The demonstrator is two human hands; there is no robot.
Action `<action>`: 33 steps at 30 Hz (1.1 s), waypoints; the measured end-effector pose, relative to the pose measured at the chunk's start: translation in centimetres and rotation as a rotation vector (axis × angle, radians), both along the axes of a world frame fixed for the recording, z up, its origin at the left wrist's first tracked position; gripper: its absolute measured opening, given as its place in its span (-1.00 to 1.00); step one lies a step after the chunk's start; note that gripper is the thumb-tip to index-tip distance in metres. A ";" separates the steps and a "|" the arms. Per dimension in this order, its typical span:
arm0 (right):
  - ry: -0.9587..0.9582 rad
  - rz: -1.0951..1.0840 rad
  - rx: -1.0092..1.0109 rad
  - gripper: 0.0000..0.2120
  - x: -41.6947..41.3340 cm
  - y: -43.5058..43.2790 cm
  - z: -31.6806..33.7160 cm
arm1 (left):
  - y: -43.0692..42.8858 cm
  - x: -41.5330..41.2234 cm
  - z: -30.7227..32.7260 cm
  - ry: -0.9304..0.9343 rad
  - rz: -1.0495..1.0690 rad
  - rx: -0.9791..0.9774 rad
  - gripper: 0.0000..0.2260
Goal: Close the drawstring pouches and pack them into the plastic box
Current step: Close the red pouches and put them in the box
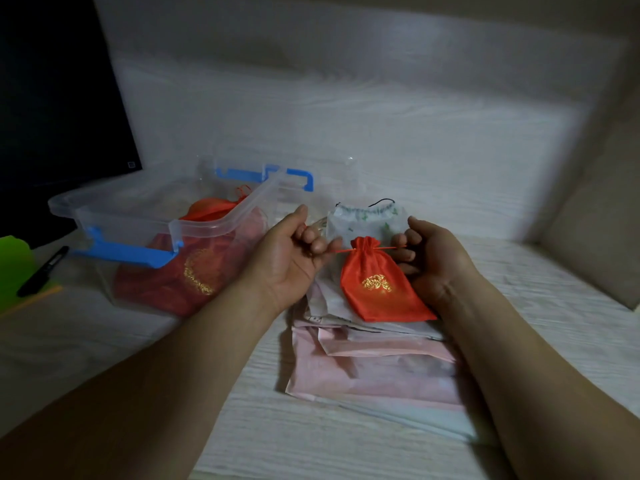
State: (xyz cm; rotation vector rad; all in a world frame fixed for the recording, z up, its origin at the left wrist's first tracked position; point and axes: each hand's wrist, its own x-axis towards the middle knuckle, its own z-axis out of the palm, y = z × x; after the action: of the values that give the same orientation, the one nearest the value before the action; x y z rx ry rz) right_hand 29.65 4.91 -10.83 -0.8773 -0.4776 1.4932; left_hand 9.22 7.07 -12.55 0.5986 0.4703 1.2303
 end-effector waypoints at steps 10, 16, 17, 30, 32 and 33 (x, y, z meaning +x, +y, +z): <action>-0.479 0.009 0.085 -0.52 -0.9 -0.3 0.0 | -0.7 0.0 -0.5 0.609 0.106 0.359 -0.66; -0.992 -0.052 0.439 -0.54 -3.0 -2.0 1.2 | -1.6 1.0 -0.9 1.137 0.093 0.816 -0.70; -1.033 -0.033 0.492 -0.57 -3.4 -2.4 1.2 | -1.6 1.1 -0.9 1.173 0.084 0.844 -0.70; -1.110 0.362 0.418 -0.72 -2.7 -2.2 -0.3 | -1.2 1.4 -0.2 0.833 0.197 0.442 -0.58; -1.146 0.333 0.459 -0.81 -2.8 -1.9 -0.6 | -1.2 1.2 -0.1 0.812 0.216 0.451 -0.55; -1.150 0.298 0.479 -0.85 -2.7 -1.8 -0.7 | -1.1 1.2 -0.2 0.818 0.226 0.465 -0.53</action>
State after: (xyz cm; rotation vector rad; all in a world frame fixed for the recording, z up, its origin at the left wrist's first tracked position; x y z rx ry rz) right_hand 26.90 3.15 -11.57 -1.2417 -1.7831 0.9098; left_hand 10.45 5.98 -12.71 1.4991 0.9597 1.2825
